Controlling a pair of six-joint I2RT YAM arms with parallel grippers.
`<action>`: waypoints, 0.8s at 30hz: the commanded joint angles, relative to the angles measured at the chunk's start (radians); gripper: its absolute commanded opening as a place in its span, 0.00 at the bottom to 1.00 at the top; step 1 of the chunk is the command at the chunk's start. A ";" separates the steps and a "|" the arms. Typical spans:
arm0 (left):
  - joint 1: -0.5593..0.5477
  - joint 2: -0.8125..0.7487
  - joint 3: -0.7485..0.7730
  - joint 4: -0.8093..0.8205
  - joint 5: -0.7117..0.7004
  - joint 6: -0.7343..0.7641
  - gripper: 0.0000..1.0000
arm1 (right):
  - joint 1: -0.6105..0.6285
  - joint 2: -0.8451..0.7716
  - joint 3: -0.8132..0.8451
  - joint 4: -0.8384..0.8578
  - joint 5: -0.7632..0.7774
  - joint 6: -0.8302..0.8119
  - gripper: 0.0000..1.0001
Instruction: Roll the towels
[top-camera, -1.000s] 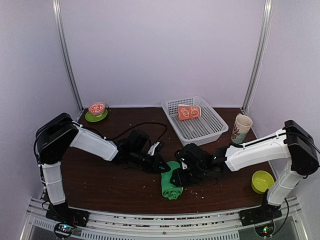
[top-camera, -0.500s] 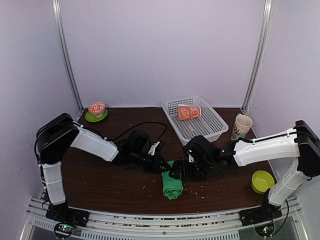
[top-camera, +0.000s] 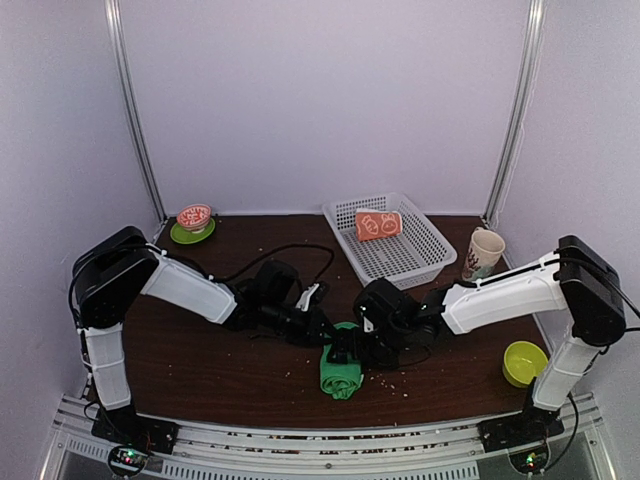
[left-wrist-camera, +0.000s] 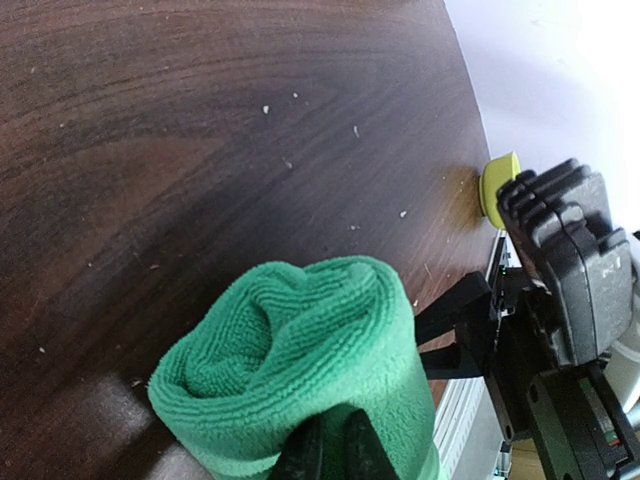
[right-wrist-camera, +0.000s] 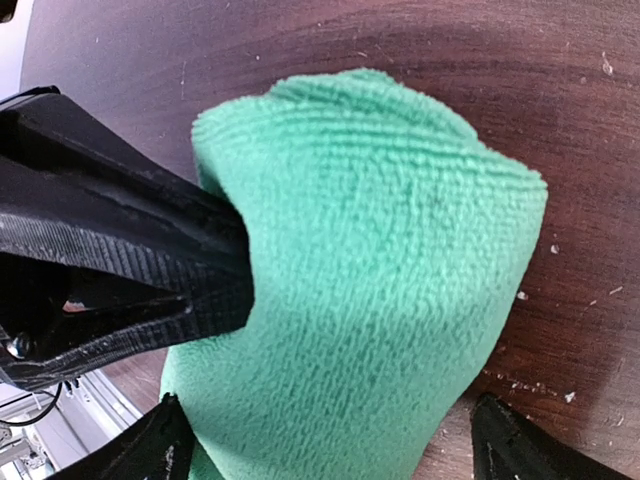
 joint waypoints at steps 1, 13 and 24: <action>-0.011 0.017 -0.032 -0.034 -0.042 0.016 0.10 | 0.006 -0.048 -0.010 -0.011 0.020 0.001 0.98; -0.013 0.014 -0.032 -0.038 -0.044 0.016 0.10 | 0.011 -0.001 0.063 -0.086 0.001 -0.032 0.97; -0.017 -0.006 -0.031 -0.035 -0.036 0.008 0.10 | 0.031 0.129 0.125 -0.184 -0.010 -0.081 0.83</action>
